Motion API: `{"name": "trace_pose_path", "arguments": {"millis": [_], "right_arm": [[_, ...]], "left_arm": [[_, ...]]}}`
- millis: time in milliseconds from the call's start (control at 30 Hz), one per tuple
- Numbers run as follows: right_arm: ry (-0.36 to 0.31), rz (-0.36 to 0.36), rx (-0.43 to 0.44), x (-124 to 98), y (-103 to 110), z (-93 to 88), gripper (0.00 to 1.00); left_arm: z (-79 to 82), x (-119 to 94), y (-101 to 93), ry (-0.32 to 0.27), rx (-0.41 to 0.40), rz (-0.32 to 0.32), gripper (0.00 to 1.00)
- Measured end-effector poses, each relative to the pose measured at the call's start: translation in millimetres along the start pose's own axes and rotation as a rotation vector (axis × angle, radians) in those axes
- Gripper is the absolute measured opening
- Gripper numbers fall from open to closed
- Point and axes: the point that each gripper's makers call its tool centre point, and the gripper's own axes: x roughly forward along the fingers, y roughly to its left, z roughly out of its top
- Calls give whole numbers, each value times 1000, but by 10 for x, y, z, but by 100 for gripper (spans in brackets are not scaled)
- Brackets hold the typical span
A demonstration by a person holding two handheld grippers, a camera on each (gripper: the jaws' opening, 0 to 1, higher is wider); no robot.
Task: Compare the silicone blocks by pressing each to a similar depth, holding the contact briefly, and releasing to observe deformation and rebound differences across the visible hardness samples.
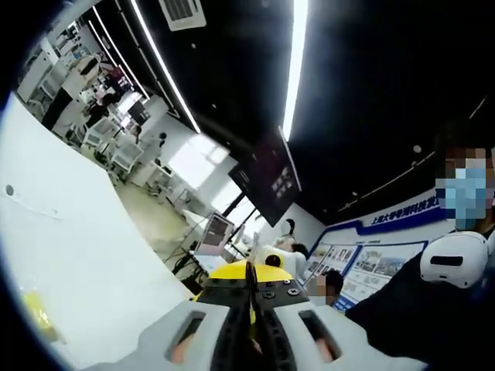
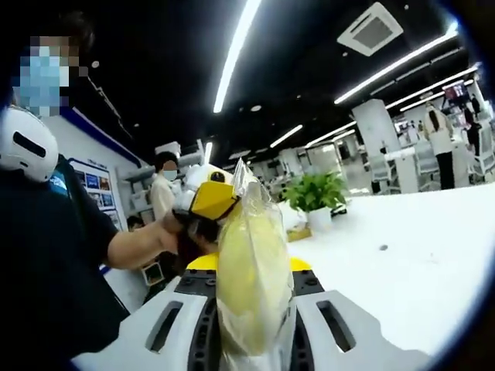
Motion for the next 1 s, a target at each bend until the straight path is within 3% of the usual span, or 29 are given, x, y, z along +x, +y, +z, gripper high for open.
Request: {"name": "trace_pose_path", "arguments": {"millis": [167,567,867,1000], "right_arm": [[40,17,15,0,47,-73,12],[49,8,-10,-4,14,-77,11],[20,4,54,-19,-13,-34,17],[9,-23,-2,-45,-52,-28,22]], "left_arm": [[-36,-28,17,20,18,8,0],[-25,-32,31,30,58,18,0],[18,-3,15,5,59,35,0],[7,25,20,6,55,36,0]]}}
